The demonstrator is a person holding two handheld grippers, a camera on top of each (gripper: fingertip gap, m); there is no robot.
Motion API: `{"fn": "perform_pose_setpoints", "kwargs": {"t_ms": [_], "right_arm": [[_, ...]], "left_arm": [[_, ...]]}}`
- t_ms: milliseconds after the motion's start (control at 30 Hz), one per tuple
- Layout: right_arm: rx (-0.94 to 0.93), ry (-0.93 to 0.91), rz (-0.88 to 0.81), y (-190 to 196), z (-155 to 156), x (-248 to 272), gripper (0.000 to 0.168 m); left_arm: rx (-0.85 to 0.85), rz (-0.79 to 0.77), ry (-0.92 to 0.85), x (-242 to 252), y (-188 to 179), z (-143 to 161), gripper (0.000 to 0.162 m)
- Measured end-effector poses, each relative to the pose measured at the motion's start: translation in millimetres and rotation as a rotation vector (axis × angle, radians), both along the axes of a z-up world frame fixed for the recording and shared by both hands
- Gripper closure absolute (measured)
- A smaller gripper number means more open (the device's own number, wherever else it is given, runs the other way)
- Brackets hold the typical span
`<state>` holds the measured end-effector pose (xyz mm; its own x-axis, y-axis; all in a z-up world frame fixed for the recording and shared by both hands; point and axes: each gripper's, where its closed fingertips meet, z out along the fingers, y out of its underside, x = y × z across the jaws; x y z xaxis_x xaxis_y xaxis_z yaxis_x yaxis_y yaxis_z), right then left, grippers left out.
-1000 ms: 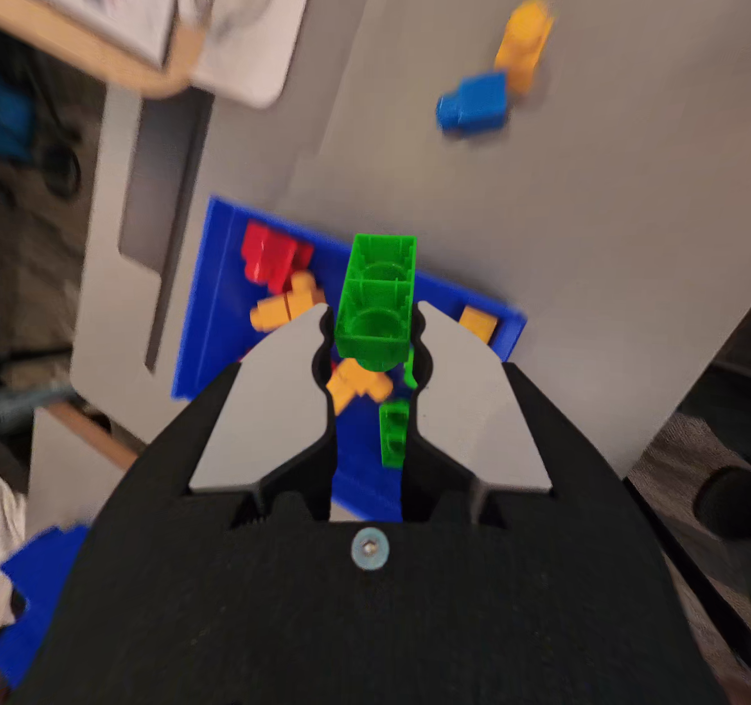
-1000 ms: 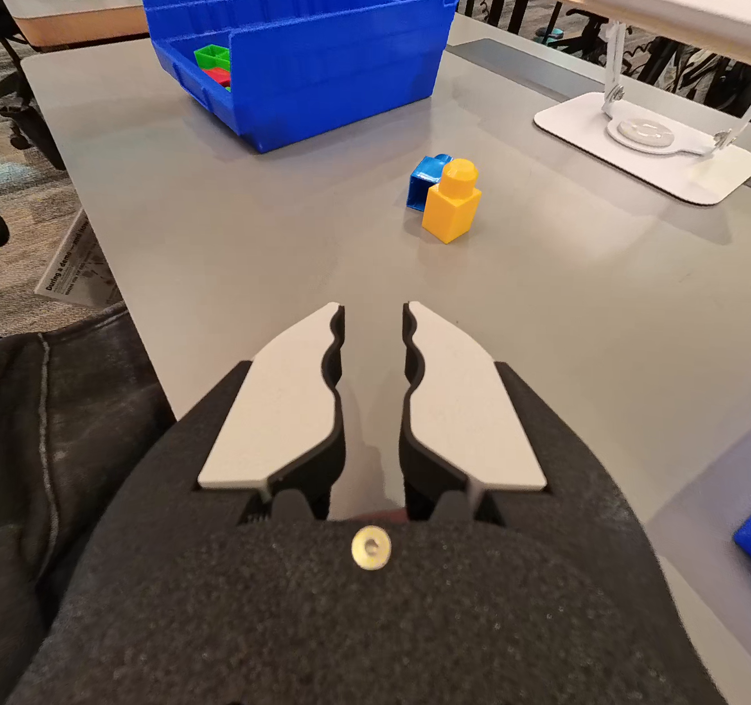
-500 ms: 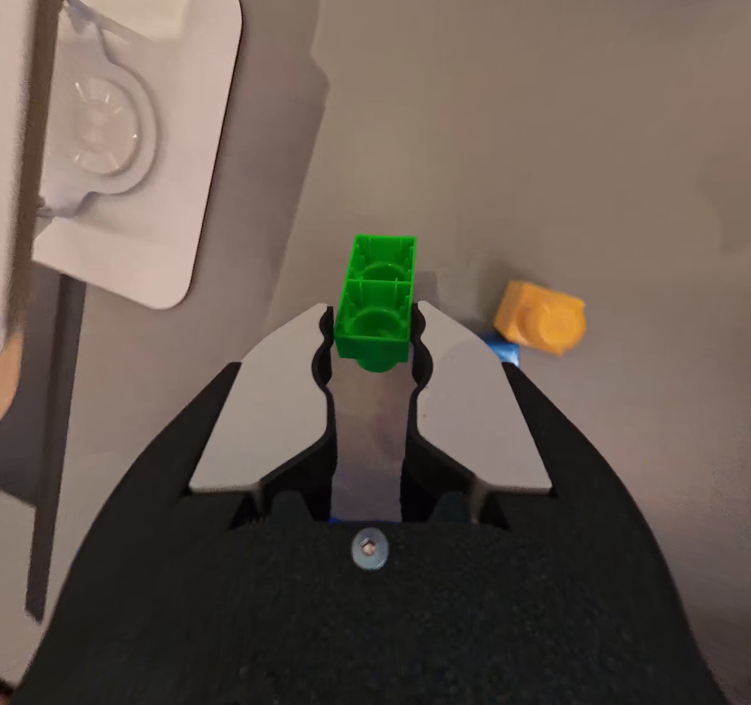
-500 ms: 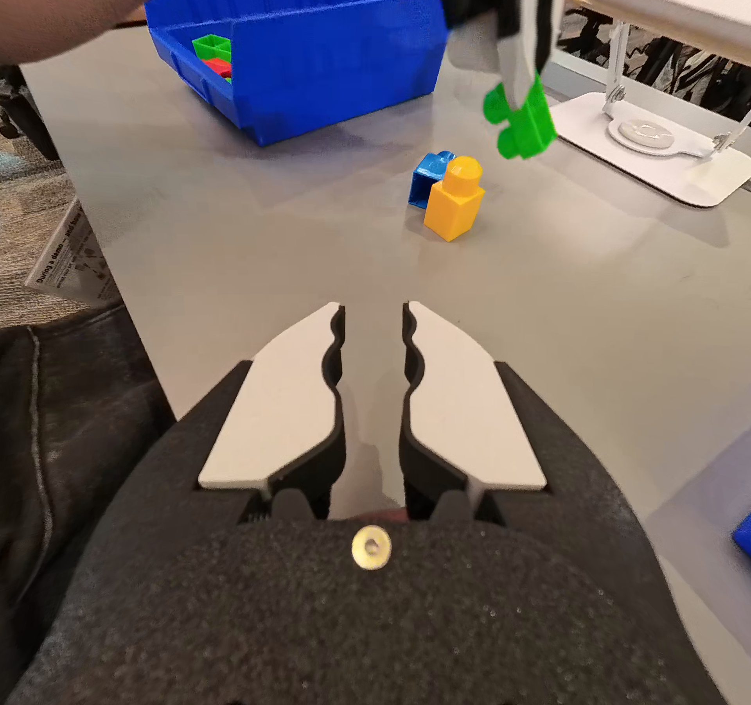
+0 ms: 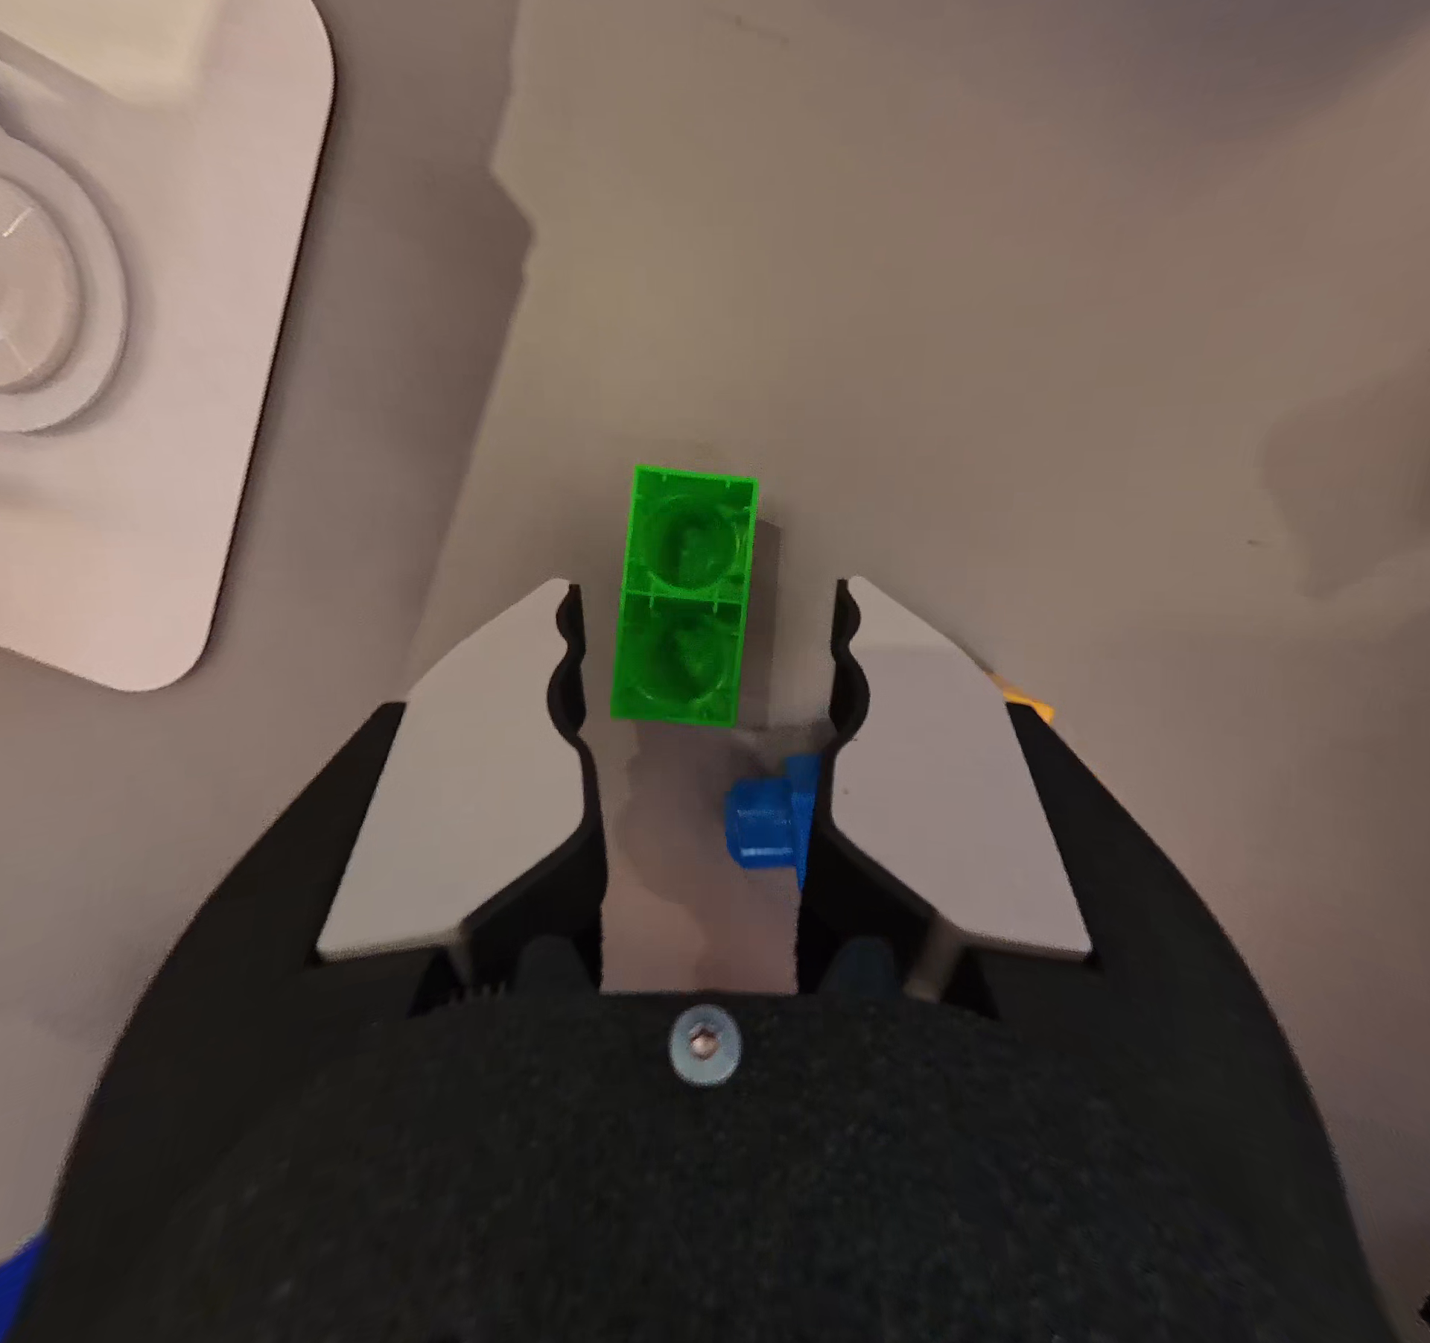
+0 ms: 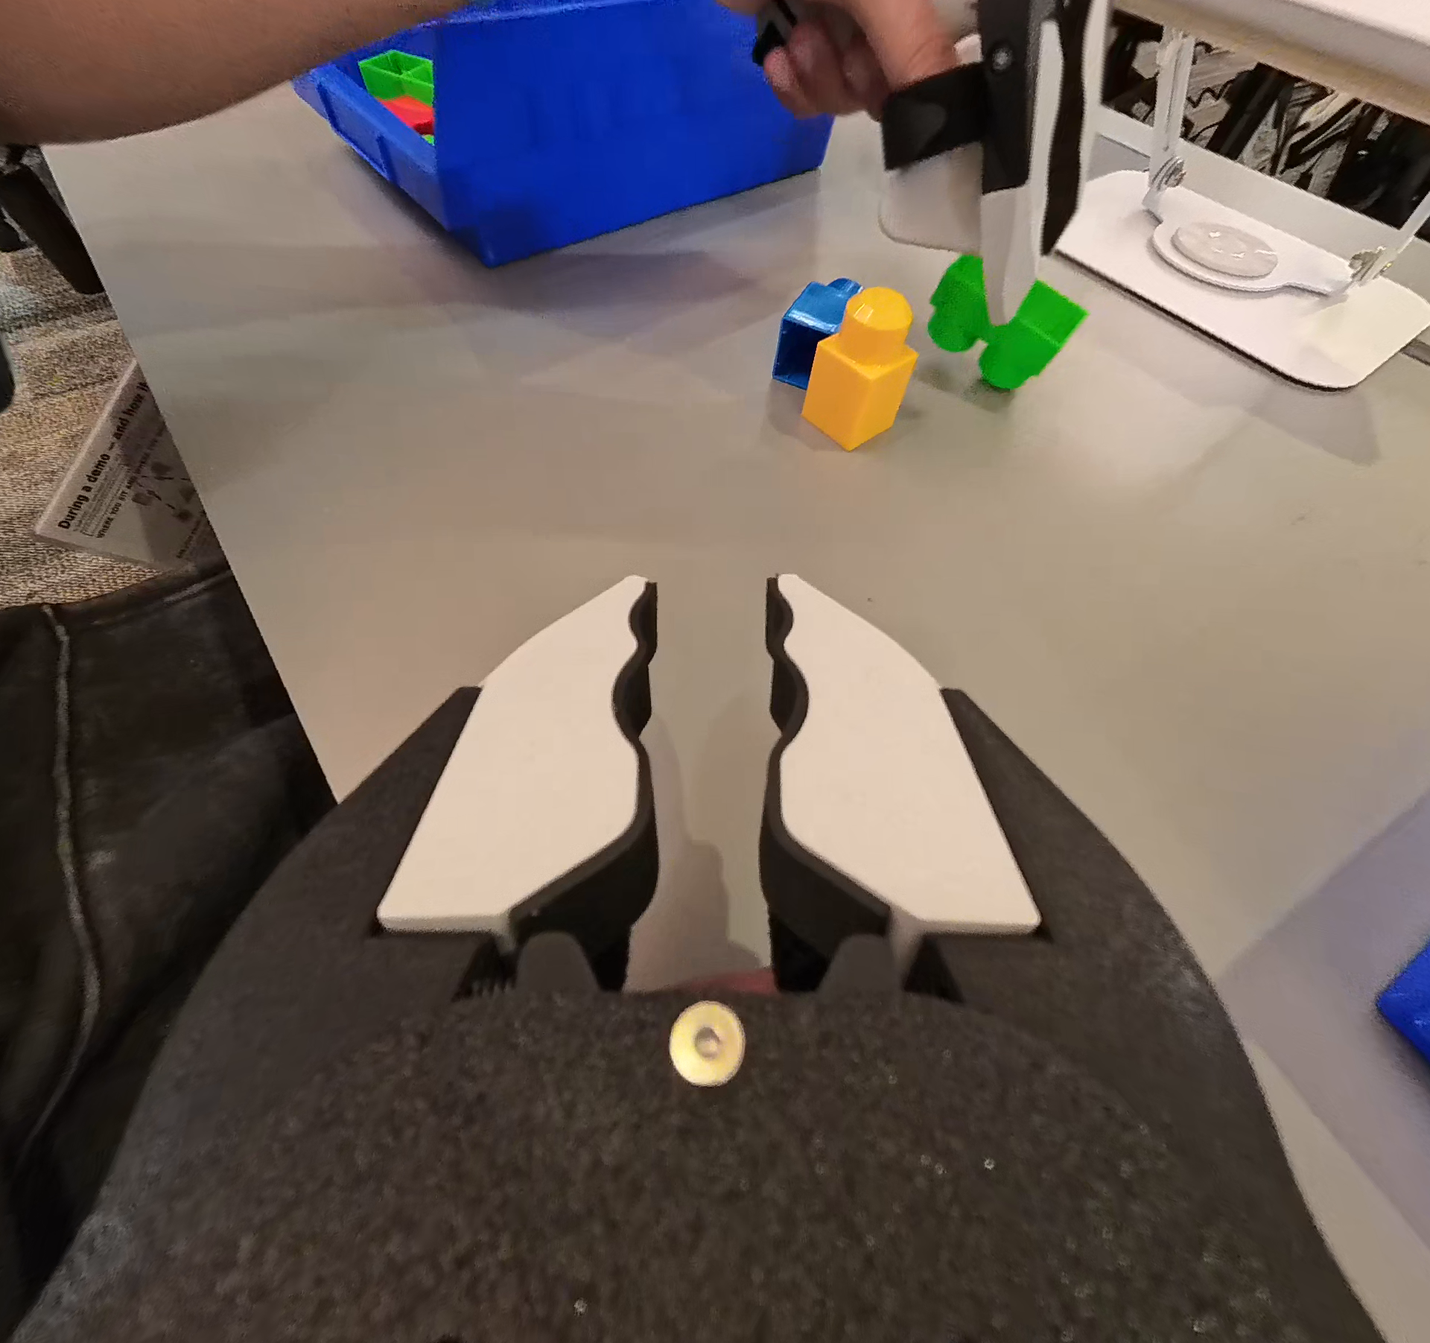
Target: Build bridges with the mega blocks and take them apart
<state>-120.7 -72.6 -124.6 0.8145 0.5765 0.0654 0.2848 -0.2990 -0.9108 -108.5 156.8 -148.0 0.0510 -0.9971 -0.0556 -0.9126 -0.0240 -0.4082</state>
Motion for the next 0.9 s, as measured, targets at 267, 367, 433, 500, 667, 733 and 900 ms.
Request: {"fn": "perform_pose_setpoints", "kwargs": {"t_ms": [267,367,433,500,667,733,900], "right_arm": [[0.013,-0.003,-0.003,-1.6,4.5,-0.3,0.142],[0.011,-0.002,-0.001,-1.4,2.6,-1.4,0.142],[0.004,-0.008,-0.002,-0.9,-0.6,-1.6,0.142],[0.003,-0.019,-0.010,0.0,-1.8,-0.9,0.142],[0.035,-0.048,-0.036,3.8,4.5,3.5,0.142],[0.035,-0.040,-0.046,5.2,6.2,5.6,0.142],[0.037,-0.044,-0.056,5.9,5.9,6.7,0.142]], "left_arm": [[-0.012,0.332,-0.411,-47.0,-53.7,73.2,0.099],[-0.047,0.405,-0.602,-75.2,-100.4,68.8,0.101],[-0.025,0.447,-0.636,-97.3,-125.9,48.7,0.100],[0.012,0.491,-0.632,-118.4,-145.7,26.3,0.099],[0.148,0.483,-0.632,-144.6,-171.7,18.7,0.098],[0.204,0.464,-0.632,-143.5,-172.8,23.5,0.098],[0.251,0.425,-0.586,-136.3,-177.4,16.2,0.097]]}}
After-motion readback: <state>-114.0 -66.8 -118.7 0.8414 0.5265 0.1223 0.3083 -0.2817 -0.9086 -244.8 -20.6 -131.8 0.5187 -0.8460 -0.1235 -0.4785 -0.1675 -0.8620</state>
